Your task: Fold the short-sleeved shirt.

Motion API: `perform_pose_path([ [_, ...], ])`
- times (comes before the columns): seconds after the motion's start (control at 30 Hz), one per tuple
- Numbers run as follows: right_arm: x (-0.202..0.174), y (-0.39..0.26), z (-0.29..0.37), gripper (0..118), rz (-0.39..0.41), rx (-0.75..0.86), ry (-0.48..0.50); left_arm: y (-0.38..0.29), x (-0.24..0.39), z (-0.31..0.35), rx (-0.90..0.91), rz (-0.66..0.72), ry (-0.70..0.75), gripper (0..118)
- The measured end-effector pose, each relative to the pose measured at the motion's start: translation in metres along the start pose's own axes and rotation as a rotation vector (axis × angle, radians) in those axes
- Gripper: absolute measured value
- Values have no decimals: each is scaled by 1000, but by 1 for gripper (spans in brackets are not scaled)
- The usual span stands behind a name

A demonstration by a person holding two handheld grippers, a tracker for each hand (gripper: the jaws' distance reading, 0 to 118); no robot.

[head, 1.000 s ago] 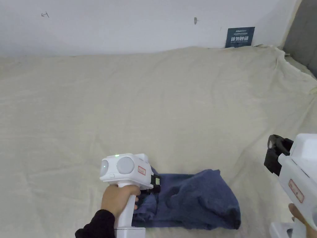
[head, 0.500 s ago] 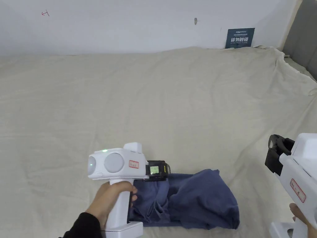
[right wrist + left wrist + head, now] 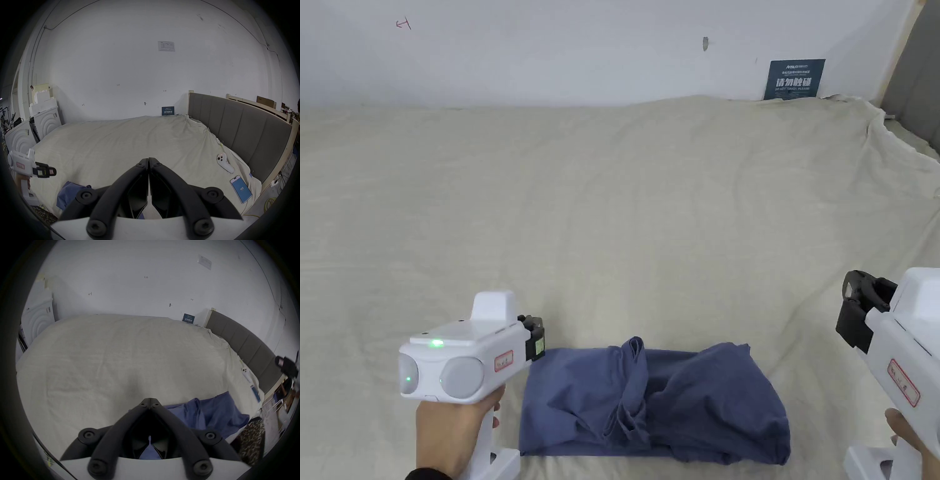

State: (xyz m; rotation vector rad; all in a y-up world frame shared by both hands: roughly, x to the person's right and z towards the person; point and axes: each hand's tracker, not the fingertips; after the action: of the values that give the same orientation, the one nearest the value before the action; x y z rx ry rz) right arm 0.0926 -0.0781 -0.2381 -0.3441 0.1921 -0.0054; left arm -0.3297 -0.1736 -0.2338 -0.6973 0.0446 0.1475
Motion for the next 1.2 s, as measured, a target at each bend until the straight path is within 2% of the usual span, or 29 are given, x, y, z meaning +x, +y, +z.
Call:
perform_pose_path([
  [0.57, 11, -3, 6, 0, -15, -16, -20, -95, 96, -61, -191, -205, -45, 0],
  [0.7, 17, -4, 8, 0, -19, -17, -31, -89, 111, -59, -170, -156, -75, 0],
  [0.97, 26, -7, 7, 0, -28, -19, -43, -88, 152, -69, -181, -155, -137, 0],
  [1.2, 29, -5, 12, 0, -29, -14, -54, -83, 156, -68, -186, -135, -158, 0],
])
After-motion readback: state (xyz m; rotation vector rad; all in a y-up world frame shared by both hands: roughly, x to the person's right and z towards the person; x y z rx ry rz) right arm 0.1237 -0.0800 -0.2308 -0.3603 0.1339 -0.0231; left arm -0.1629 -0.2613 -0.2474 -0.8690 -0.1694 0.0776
